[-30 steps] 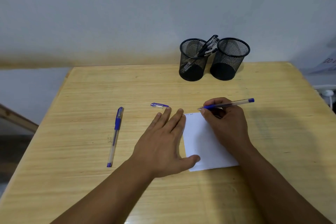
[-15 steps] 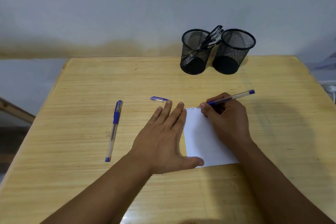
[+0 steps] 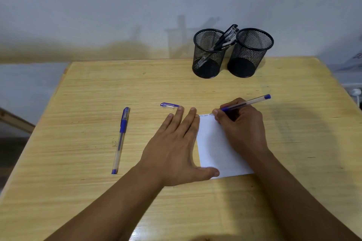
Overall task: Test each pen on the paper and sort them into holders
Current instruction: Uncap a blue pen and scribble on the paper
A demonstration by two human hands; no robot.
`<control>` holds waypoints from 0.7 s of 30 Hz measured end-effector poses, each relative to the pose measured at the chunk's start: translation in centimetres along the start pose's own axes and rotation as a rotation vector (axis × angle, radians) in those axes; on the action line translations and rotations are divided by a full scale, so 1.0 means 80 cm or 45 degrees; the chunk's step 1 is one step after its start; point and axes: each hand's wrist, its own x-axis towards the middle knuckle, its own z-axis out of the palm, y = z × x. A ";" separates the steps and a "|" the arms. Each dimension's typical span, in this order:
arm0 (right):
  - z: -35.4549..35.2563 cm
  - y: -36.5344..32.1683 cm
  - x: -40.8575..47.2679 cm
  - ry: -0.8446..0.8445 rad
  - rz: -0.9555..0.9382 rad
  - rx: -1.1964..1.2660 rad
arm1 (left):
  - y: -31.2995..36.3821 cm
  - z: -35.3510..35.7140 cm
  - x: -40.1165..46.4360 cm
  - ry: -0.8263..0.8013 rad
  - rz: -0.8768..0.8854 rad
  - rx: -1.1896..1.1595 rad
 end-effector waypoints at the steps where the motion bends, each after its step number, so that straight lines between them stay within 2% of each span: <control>1: 0.000 0.000 0.000 0.000 -0.002 0.001 | 0.000 0.000 0.000 0.002 0.002 -0.002; 21: 0.000 0.002 0.000 -0.011 -0.008 0.013 | 0.000 0.000 0.001 0.008 0.000 -0.015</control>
